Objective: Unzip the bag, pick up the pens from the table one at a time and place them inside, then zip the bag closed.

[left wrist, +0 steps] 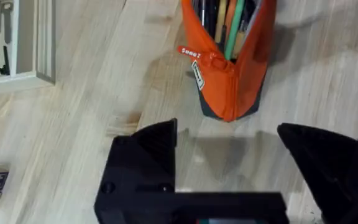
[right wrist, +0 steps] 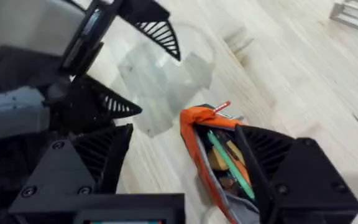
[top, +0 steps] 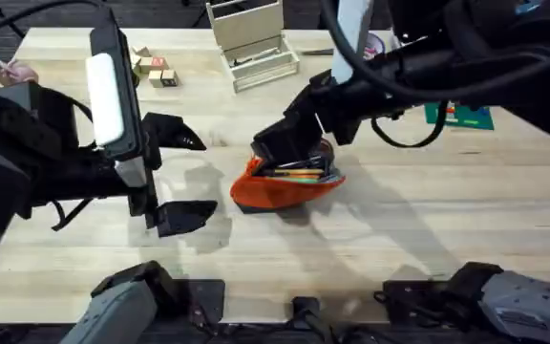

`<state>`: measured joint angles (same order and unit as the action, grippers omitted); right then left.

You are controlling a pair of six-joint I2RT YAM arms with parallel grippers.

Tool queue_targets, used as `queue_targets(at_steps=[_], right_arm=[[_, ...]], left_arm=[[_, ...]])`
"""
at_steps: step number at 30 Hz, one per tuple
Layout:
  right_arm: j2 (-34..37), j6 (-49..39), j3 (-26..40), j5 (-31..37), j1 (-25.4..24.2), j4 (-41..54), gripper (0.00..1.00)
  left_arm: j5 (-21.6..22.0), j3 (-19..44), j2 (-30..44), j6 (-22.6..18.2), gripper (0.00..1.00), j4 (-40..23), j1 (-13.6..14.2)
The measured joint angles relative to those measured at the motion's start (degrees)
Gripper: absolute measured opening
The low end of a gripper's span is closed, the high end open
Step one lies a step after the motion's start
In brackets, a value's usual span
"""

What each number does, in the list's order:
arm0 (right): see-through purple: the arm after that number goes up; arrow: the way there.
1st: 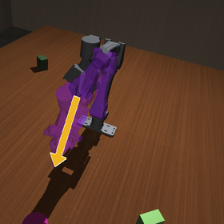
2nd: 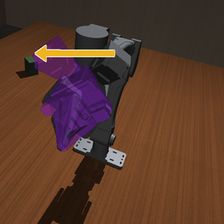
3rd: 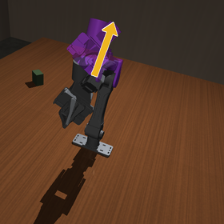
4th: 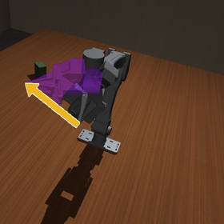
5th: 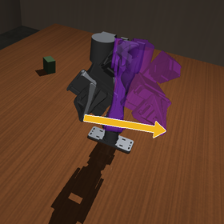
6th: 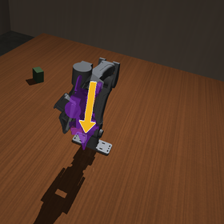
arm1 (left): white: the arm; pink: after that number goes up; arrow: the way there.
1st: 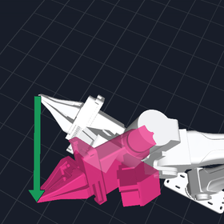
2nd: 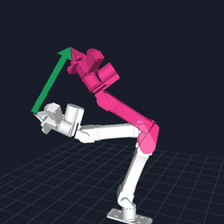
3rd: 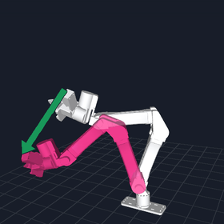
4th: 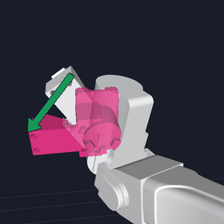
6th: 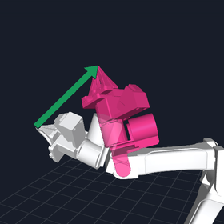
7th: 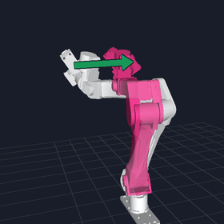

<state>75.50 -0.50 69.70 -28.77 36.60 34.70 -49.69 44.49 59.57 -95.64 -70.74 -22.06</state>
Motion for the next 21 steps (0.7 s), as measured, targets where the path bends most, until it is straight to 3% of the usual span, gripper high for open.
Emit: queue_targets(at_steps=[6, 14, 21], right_arm=[[0.5, 2.9, 1.9, 3.8, 1.6, 0.3, 0.997], [2.6, 5.1, 4.1, 14.2, 6.3, 2.0, 0.997], [5.3, 6.3, 4.1, 16.8, 8.5, 1.7, 0.997]], left_arm=[[0.0, 0.0, 0.0, 0.0, 0.993, 0.0, 0.0], [0.0, 0.0, 0.0, 0.0, 0.993, 0.0, 0.0], [0.0, 0.0, 0.0, 0.0, 0.993, 0.0, 0.0]])
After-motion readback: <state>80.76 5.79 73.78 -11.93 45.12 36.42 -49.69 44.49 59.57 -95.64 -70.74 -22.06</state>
